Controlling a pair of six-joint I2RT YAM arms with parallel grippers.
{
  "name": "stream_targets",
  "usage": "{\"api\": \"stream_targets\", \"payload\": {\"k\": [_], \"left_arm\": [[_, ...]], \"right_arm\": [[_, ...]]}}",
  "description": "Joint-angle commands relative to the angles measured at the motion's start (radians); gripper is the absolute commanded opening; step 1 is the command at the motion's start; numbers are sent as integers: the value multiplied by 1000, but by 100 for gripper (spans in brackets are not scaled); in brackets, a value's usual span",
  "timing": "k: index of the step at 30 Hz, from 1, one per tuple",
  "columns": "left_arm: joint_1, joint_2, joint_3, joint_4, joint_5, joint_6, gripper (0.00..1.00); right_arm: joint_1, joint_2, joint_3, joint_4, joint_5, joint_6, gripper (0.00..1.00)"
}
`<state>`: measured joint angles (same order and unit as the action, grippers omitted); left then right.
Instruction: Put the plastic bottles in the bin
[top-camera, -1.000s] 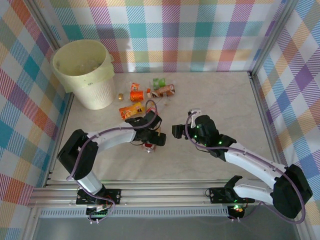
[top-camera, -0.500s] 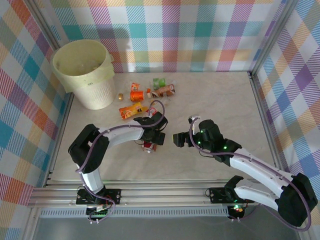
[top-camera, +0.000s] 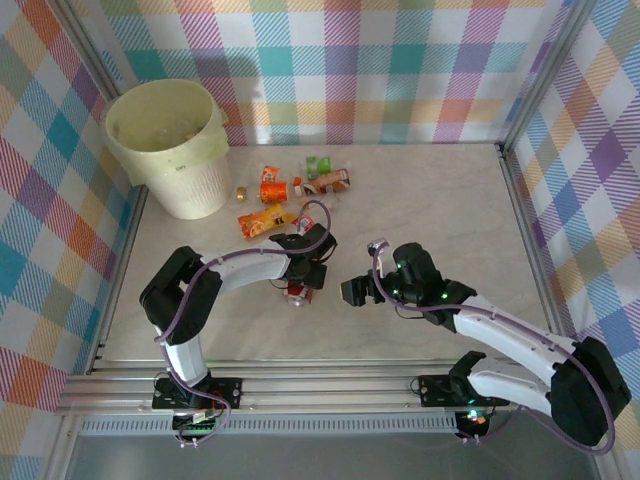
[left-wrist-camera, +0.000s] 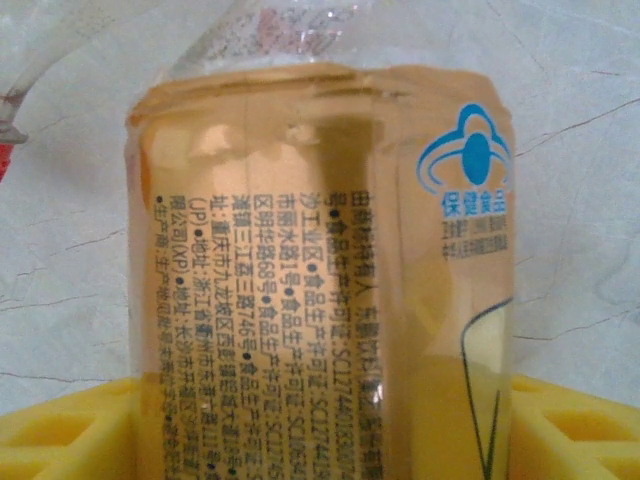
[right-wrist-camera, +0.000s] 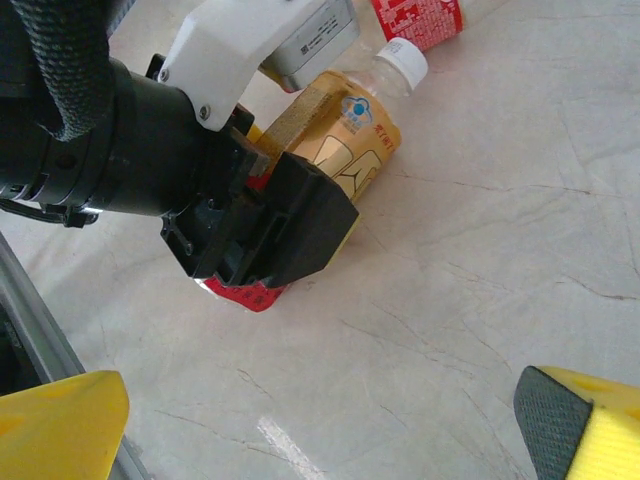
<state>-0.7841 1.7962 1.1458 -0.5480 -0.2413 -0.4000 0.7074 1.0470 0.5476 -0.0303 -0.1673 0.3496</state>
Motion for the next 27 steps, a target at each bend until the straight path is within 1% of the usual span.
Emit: {"api": "stream_targets", "payload": {"k": [1,6,11,16,20,27], "left_arm": [[-12,-15,-3,-20,-14,5,68],[-13,-37,-11,4,-9,-8,65],[-12,-106,-62,76,-23,-54,63],[-7,-220,-142,136,-66,-96,63],[12,-321,-194,166,-73,-104,63],[83,-508,-264,192,-98,-122,62]], "right_arm": [[6,6,-15,58,-50,-29,100],[6,20,-28,94,-137,-71,100],[7,48,-25,146,-174,-67,100],[8,83,-5,181,-196,-77,100],[12,123,16,208,-227,-79,100],[43,208,65,276,-262,-71,100]]}}
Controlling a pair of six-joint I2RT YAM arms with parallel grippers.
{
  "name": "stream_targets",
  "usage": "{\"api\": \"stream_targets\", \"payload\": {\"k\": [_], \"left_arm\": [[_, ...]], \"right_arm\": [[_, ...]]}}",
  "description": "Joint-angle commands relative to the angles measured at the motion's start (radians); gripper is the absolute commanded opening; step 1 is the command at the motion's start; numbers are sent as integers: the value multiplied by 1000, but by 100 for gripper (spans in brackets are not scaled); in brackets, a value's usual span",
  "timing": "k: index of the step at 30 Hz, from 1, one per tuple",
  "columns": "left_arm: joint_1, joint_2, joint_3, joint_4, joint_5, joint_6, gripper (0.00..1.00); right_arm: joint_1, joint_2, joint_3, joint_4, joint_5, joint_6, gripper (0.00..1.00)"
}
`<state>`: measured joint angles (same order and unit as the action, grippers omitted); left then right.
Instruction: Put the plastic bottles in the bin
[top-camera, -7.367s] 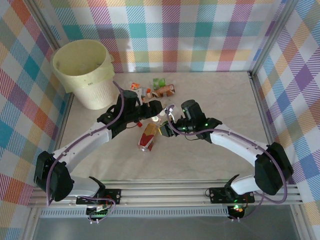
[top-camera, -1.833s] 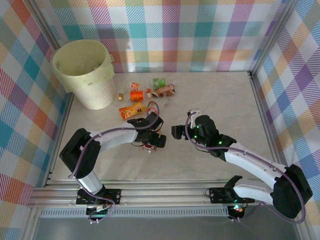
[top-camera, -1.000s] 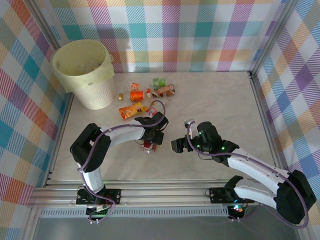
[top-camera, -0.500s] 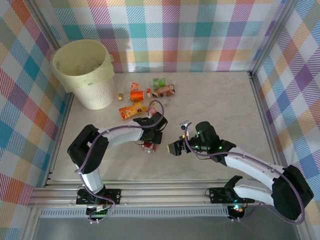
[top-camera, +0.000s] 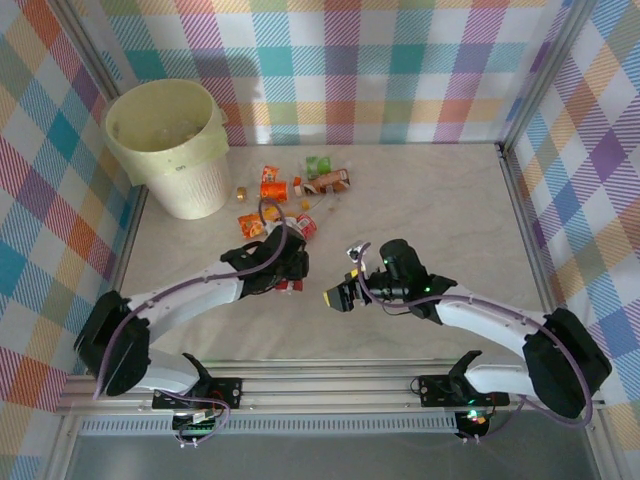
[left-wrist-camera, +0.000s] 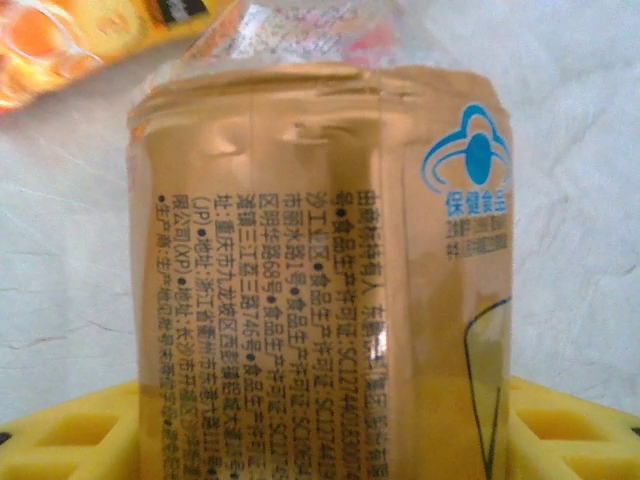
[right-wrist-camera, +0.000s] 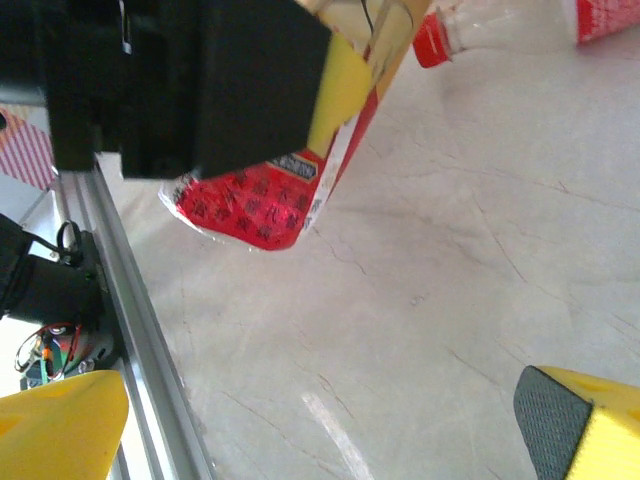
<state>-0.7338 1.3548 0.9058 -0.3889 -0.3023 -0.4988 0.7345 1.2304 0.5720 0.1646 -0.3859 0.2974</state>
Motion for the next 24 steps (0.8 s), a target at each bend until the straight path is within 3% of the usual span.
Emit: {"api": "stream_targets", "payload": {"k": [1,11,20,24], "left_arm": [[47,-94,-33,38,-43,-28,62],[197,-271,-52,84,-57,-54,62],[420,-333,65,71,16,-38,61],[469,-315,159,102,-14,19,61]], "right_arm": [[22,42,46,99,-44,-15,100],[77,154,111,285,49,22,100],[88,227,193,430,127,15,100],[94,267,265,421,115,3,100]]}}
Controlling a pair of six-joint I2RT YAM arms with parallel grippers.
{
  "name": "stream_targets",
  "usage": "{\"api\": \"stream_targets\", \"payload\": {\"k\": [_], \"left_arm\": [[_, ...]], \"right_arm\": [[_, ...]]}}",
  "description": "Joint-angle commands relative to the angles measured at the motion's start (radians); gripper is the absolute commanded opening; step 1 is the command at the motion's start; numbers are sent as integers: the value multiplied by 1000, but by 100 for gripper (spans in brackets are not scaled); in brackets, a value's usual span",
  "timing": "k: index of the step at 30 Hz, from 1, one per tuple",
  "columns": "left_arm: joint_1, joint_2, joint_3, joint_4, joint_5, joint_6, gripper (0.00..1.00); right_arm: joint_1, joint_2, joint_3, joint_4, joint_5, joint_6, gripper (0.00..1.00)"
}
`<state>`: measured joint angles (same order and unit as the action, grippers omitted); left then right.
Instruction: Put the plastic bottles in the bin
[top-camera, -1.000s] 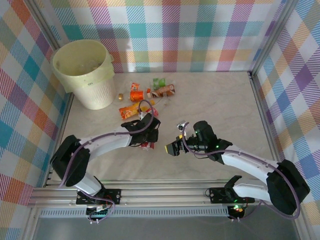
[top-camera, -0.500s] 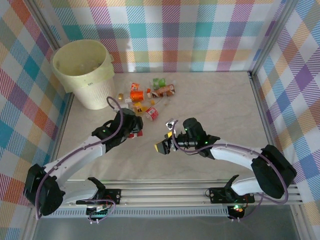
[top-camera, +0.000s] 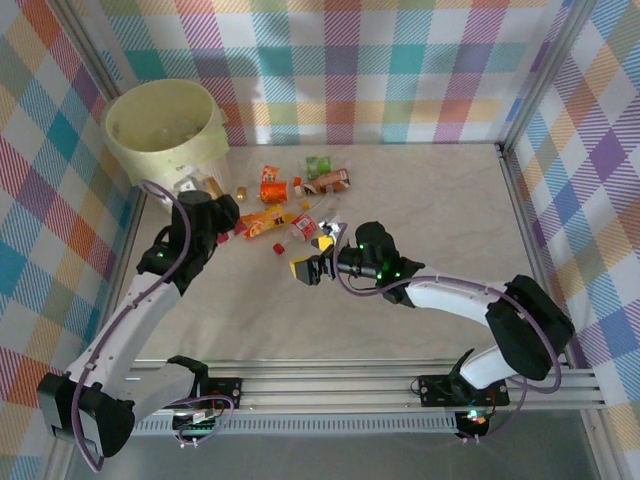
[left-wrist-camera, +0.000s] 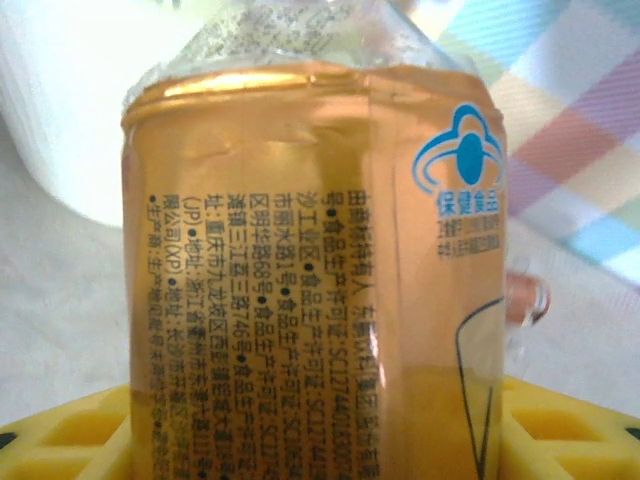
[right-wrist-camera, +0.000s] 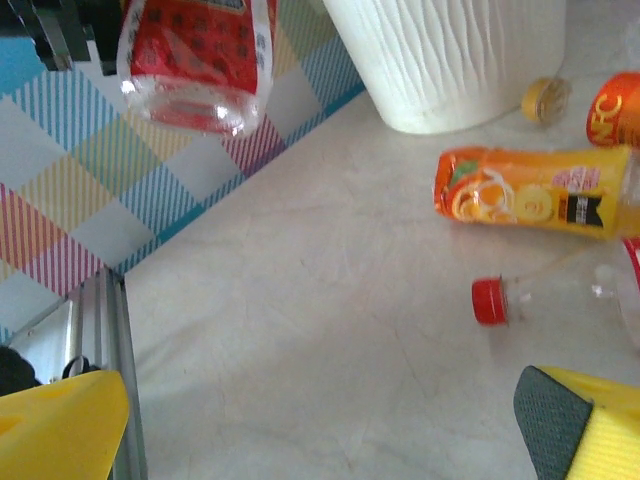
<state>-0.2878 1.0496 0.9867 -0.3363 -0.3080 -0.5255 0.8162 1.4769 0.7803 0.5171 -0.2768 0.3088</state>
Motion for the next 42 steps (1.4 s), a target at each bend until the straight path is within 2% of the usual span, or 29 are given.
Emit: {"api": "stream_targets", "payload": {"k": [1,10,15,18,22,28,34,42], "left_arm": [[33,2,104,49,-23,66,61],[137,170,337,224,-107,244,61],[190,282,474,278,-121,289,61],[216,351,558,303,-190,323,61],[265,452,654,323,-214,289,61],[291,615,830,191,-327,248,60],[338,731,932,103,-366,176,60],[354,919,1193,-107,-451,186,60]], "right_arm": [[14,27,66,73,4,-11,100],[23,6,52,66,17,-4,100],[25,-40,14,28,40,-9,100],[24,-69,-1,-2,55,-16,100],[24,-104,-20,-28,72,-28,100],[24,-165,2,-103,103,-50,100],[24,-203,11,-166,109,-95,100],[24,-204,-8,-196,78,-67,100]]}}
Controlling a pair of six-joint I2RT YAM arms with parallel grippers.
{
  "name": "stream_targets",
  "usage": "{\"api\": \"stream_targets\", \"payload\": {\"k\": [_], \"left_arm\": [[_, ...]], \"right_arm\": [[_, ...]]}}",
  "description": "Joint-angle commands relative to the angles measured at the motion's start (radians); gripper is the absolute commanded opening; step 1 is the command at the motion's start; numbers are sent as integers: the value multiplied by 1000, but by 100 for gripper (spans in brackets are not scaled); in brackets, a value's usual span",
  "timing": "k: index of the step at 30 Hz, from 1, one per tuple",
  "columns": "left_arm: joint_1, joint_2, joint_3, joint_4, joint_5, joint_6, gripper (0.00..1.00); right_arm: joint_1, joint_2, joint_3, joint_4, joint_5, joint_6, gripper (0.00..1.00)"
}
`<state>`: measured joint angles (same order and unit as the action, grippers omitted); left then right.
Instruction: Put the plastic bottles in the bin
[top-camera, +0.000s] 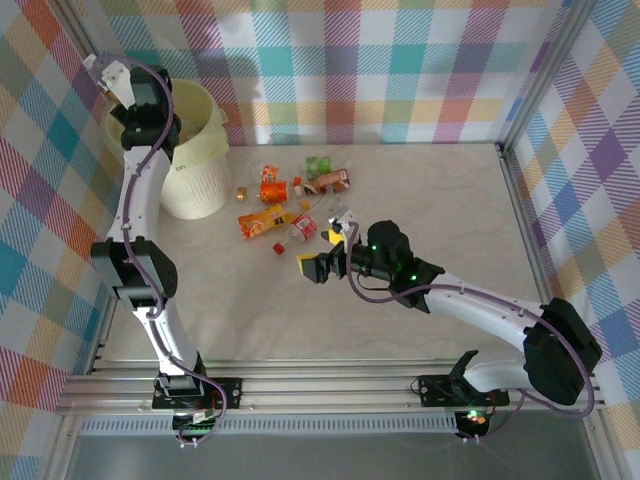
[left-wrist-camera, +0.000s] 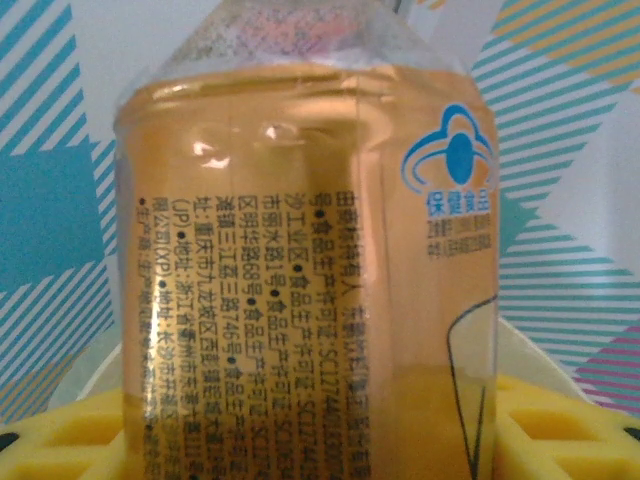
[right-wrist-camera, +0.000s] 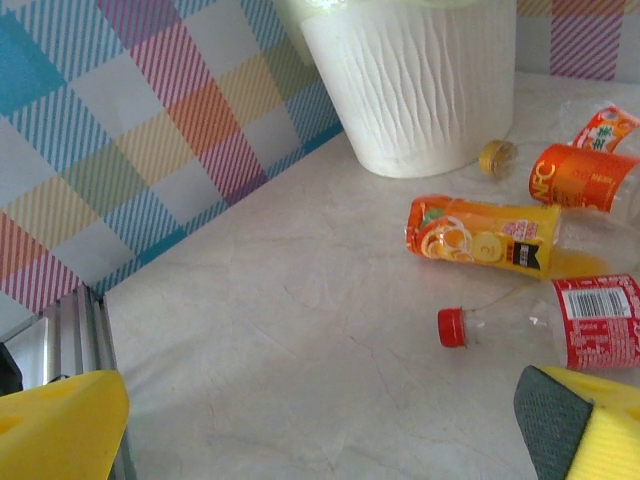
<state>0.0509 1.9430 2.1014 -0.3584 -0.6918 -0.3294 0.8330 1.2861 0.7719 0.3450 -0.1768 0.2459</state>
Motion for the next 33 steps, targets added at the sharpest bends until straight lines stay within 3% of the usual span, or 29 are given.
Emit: {"api": "stream_targets", "payload": {"k": [1,11,17,27,33], "left_arm": [[17,43,103,-110,-84,-12,60],[58,184,293,-318,-114,-57,66],[60,193,311,-352,-113,-66,70],[60,158,331,-397,-104,-124,92],[60,121,336,-420,-61,-131,97]], "right_arm": [[8,-12,-1,-24,-26,-1,100],[8,16,27,-27,-35,10,100],[8,36,35,-32,-30,17,100],[8,47,39,-41,-29,14,100],[8,62,43,-40,-31,18,100]]}}
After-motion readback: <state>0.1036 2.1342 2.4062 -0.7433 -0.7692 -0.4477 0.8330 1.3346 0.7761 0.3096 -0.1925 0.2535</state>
